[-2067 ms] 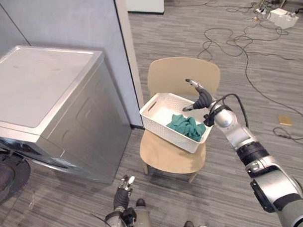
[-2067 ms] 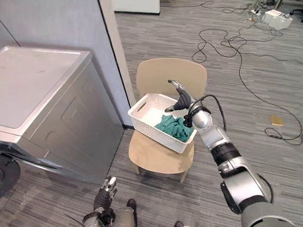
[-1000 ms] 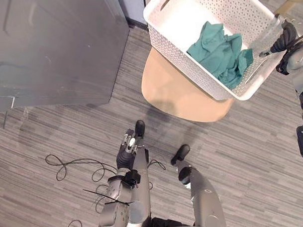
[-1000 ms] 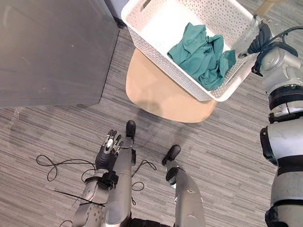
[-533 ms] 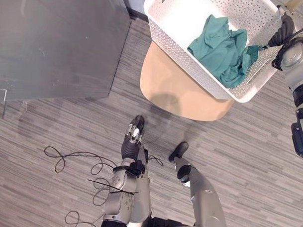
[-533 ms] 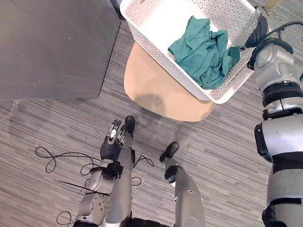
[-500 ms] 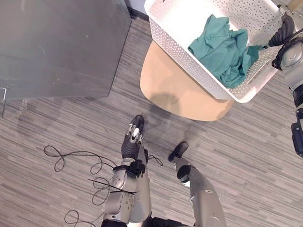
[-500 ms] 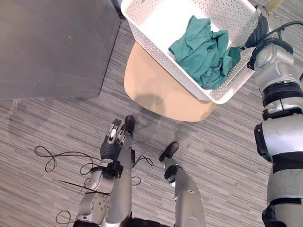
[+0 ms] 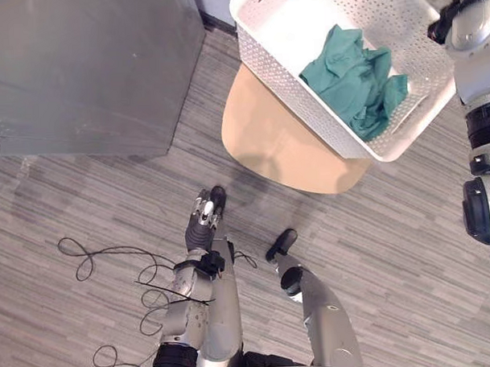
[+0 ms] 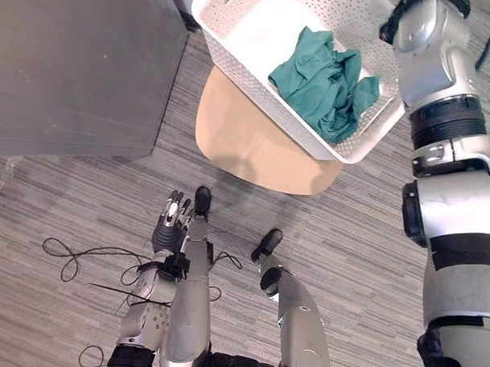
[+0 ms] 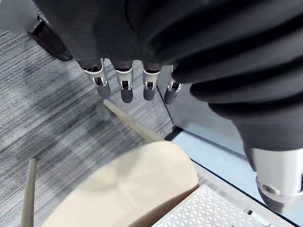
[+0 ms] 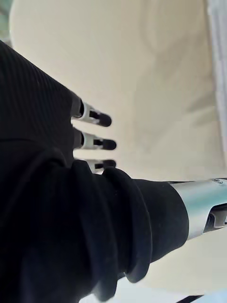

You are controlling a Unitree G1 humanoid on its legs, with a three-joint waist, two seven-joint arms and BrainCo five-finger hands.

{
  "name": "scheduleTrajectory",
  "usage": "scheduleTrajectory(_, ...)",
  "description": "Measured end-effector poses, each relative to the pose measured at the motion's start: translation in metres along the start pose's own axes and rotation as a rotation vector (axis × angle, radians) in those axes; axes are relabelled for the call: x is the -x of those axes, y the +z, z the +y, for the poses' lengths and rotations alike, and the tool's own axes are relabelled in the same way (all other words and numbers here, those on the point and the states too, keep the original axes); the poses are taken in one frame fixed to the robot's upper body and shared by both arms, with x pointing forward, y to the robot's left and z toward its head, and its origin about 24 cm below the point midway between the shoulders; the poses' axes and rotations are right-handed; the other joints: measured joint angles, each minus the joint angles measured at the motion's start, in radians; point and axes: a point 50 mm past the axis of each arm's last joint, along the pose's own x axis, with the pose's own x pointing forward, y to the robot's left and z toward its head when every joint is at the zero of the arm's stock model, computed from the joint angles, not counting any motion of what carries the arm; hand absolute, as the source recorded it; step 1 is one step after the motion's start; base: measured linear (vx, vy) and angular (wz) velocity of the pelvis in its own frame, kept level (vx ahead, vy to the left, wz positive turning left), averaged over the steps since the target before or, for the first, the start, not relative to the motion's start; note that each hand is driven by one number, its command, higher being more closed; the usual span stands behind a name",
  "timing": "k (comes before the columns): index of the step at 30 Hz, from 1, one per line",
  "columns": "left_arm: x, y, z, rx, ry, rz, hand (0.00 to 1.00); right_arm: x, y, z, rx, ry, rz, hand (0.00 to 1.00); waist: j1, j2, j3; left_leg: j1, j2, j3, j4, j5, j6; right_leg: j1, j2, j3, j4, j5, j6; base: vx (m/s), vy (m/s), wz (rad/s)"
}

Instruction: Pick up the laundry basket with both hands and put the clothes into the washing machine.

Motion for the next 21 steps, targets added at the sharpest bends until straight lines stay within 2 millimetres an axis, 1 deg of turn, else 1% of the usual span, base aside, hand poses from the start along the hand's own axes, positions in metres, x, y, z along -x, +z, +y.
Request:
scheduleTrajectory(2,-0.002,-0.002,0.001,-0.003,0.012,0.008,0.0,0.0,0.01,-0.003,-0.038,-0.036,-0.021,0.0,0.0,-0.002,0.001,0.003,0.009,0.007,0.001,0.0,0.0,0.005,0.01,0.006,-0.017,0.017,0.002,-0.02,0.013,-0.17)
scheduleTrajectory(3,-0.002,-0.002,0.004,-0.008,0.028,0.011,0.0,0.002,0.017,-0.001,-0.072,-0.055,-0.042,0.0,-0.006,-0.009,0.002,0.009,0.009,0.011,0.001,0.0,0.0,0.015,0.013,0.01,-0.03,0.019,0.003,-0.02,0.014,-0.15)
scheduleTrajectory(4,-0.002,-0.001,0.009,-0.011,0.047,0.008,0.0,0.007,0.02,0.005,-0.085,-0.051,-0.056,0.0,-0.006,-0.021,-0.001,0.014,0.009,0.013,0.001,0.0,0.0,0.021,0.016,0.018,-0.038,0.02,0.002,-0.01,0.013,-0.06)
scheduleTrajectory(5,-0.002,0.0,0.011,-0.012,0.055,0.006,0.0,0.009,0.021,0.009,-0.095,-0.045,-0.057,0.0,-0.006,-0.025,0.0,0.016,0.009,0.012,0.002,0.0,0.0,0.027,0.018,0.019,-0.044,0.02,0.002,0.0,0.0,0.0)
scheduleTrajectory(6,-0.002,-0.002,0.015,-0.014,0.069,0.013,0.0,0.014,0.019,0.018,-0.111,-0.027,-0.046,0.0,-0.01,-0.034,-0.004,0.016,0.009,0.011,0.002,0.0,0.0,0.03,0.02,0.022,-0.051,0.02,0.002,0.0,0.0,0.0)
scheduleTrajectory(7,-0.001,-0.002,0.018,-0.02,0.077,0.017,0.0,0.017,0.018,0.024,-0.12,-0.011,-0.036,0.0,-0.011,-0.037,-0.004,0.014,0.008,0.01,0.001,0.0,0.0,0.031,0.022,0.027,-0.058,0.02,0.002,0.0,0.0,0.0)
scheduleTrajectory(8,-0.001,-0.002,0.019,-0.022,0.078,0.018,0.0,0.019,0.017,0.027,-0.123,-0.002,-0.032,0.0,-0.011,-0.037,-0.003,0.012,0.007,0.011,0.001,0.0,0.0,0.031,0.023,0.03,-0.063,0.021,0.002,-0.02,0.043,-0.03)
scheduleTrajectory(9,-0.001,-0.002,0.019,-0.023,0.079,0.019,0.0,0.022,0.016,0.034,-0.131,0.031,-0.025,0.0,-0.01,-0.037,-0.003,0.007,0.006,0.01,0.0,0.003,-0.004,0.029,0.025,0.033,-0.076,0.029,-0.005,-0.03,0.047,-0.07)
scheduleTrajectory(10,-0.001,-0.001,0.021,-0.031,0.08,0.018,0.0,0.025,0.016,0.042,-0.142,0.066,-0.017,0.0,-0.006,-0.037,-0.003,0.001,0.006,0.009,0.0,0.006,-0.009,0.029,0.03,0.036,-0.092,0.04,-0.001,-0.03,0.058,-0.07)
scheduleTrajectory(12,-0.001,-0.001,0.021,-0.032,0.081,0.018,0.0,0.029,0.014,0.051,-0.153,0.102,-0.01,0.0,-0.002,-0.037,-0.003,-0.007,0.007,0.007,-0.002,0.009,-0.013,0.029,0.035,0.04,-0.113,0.053,0.004,-0.01,0.039,-0.06)
scheduleTrajectory(14,0.001,-0.004,0.027,-0.045,0.099,0.035,0.0,0.038,0.007,0.069,-0.16,0.175,0.025,0.0,0.008,-0.038,-0.004,-0.009,0.005,0.01,-0.008,0.016,-0.009,0.03,0.038,0.044,-0.135,0.073,0.004,0.02,0.055,-0.05)
scheduleTrajectory(18,0.001,-0.006,0.031,-0.053,0.123,0.041,0.0,0.052,0.003,0.092,-0.179,0.267,0.055,0.0,0.006,-0.04,-0.003,-0.008,-0.006,0.009,-0.045,0.043,-0.002,0.029,0.038,0.042,-0.17,0.101,0.009,0.05,0.048,0.04)
scheduleTrajectory(19,0.001,-0.005,0.031,-0.053,0.123,0.04,0.0,0.057,0.0,0.099,-0.181,0.303,0.071,0.0,0.003,-0.04,-0.003,-0.008,-0.01,0.01,-0.055,0.05,0.001,0.029,0.036,0.042,-0.178,0.106,0.01,0.04,0.044,0.02)
scheduleTrajectory(21,0.001,-0.004,0.03,-0.052,0.121,0.033,0.0,0.063,-0.007,0.107,-0.175,0.335,0.101,0.0,0.004,-0.041,-0.004,-0.008,-0.014,0.011,-0.071,0.062,0.005,0.029,0.036,0.041,-0.19,0.114,0.017,0.06,0.057,0.04)
